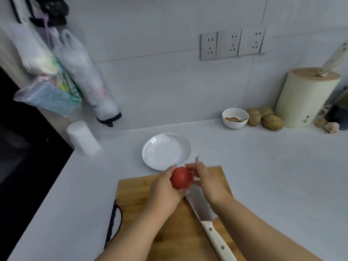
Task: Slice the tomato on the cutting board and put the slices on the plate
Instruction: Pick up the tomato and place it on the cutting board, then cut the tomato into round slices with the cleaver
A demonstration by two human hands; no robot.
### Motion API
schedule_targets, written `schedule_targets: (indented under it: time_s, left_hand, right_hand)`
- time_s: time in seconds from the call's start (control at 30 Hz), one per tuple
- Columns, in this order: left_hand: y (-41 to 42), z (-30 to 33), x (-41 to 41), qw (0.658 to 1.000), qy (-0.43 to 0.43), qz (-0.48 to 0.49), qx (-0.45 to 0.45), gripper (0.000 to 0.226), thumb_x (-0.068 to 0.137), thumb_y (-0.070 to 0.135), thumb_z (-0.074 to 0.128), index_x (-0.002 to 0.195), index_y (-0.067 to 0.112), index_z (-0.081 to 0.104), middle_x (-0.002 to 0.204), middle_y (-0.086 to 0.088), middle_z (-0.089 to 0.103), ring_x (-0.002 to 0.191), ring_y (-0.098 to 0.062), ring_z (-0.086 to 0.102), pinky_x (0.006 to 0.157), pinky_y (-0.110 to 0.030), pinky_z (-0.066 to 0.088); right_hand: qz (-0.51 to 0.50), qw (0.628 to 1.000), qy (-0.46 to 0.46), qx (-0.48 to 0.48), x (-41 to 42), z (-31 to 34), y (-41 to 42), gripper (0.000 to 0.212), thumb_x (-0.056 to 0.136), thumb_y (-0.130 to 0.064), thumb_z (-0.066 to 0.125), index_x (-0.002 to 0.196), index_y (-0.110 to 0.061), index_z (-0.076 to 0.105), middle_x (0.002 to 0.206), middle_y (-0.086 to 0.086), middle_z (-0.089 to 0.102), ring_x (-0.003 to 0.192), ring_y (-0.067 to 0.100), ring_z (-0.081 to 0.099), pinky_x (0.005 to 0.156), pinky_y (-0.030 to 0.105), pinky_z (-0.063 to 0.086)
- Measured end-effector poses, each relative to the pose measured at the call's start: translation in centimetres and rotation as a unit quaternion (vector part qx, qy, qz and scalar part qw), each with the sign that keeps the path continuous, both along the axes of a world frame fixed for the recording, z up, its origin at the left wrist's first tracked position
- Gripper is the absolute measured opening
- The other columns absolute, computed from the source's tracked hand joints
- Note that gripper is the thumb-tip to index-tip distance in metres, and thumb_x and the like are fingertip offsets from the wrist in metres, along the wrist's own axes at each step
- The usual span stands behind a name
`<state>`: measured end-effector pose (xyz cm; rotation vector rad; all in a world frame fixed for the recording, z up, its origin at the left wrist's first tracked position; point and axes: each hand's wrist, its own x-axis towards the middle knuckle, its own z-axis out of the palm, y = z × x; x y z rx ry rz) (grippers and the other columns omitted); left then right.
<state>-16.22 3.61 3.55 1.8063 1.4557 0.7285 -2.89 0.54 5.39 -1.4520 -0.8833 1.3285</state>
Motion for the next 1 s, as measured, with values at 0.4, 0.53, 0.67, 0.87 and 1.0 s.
schedule_targets:
  time_s: [0.4, 0.53, 0.67, 0.87, 1.0]
  left_hand:
    - [-2.8, -4.8, -6.9, 0.999, 0.014, 0.021, -0.029, 0.081, 0.061, 0.026, 0.086, 0.132, 0.022, 0.048, 0.122, 0.007, 0.047, 0.111, -0.013, 0.054, 0.093, -0.033, 0.049]
    - [-3.5, -6.0, -7.0, 0.999, 0.028, 0.026, -0.023, 0.083, 0.057, 0.035, 0.086, 0.131, 0.027, 0.048, 0.117, 0.013, 0.045, 0.104, -0.012, 0.057, 0.089, -0.035, 0.050]
    - [-3.6, -6.4, -6.9, 0.999, 0.029, 0.023, -0.017, 0.082, 0.058, 0.034, 0.086, 0.131, 0.024, 0.049, 0.117, 0.011, 0.047, 0.105, -0.010, 0.054, 0.091, -0.027, 0.046]
    - [-3.7, -6.5, -6.8, 0.999, 0.047, 0.018, -0.006, 0.081, 0.062, 0.034, 0.084, 0.133, 0.025, 0.047, 0.124, 0.008, 0.048, 0.108, -0.009, 0.051, 0.086, -0.018, 0.038]
    - [-3.8, -6.4, -6.9, 0.997, 0.071, 0.007, 0.003, 0.085, 0.063, 0.040, 0.083, 0.135, 0.028, 0.041, 0.131, 0.006, 0.044, 0.114, -0.012, 0.049, 0.091, -0.022, 0.040]
  right_hand:
    - [0.040, 0.997, -0.064, -0.029, -6.5, -2.9, -1.9, 0.086, 0.073, -0.084, 0.026, 0.098, -0.016, 0.071, 0.111, 0.009, 0.069, 0.109, 0.023, 0.062, 0.107, 0.044, 0.042]
    - [0.048, 0.995, -0.078, -0.042, -6.9, -3.2, -2.9, 0.096, 0.075, -0.084, 0.024, 0.113, -0.008, 0.067, 0.117, 0.011, 0.067, 0.115, 0.026, 0.059, 0.108, 0.046, 0.039]
    - [0.053, 0.996, -0.076, -0.012, -6.8, -3.2, -3.6, 0.087, 0.086, -0.064, 0.020, 0.114, 0.007, 0.061, 0.110, 0.018, 0.067, 0.118, 0.032, 0.055, 0.103, 0.039, 0.043]
    - [0.051, 0.993, -0.089, -0.050, -7.0, -3.9, -3.7, 0.073, 0.080, -0.073, 0.021, 0.108, -0.024, 0.068, 0.117, 0.003, 0.064, 0.114, 0.019, 0.057, 0.107, 0.037, 0.040]
    - [0.024, 0.975, -0.221, -0.019, -5.1, -3.7, -4.3, 0.054, 0.096, -0.050, 0.036, 0.112, -0.006, 0.062, 0.109, 0.009, 0.064, 0.111, 0.026, 0.058, 0.098, 0.038, 0.045]
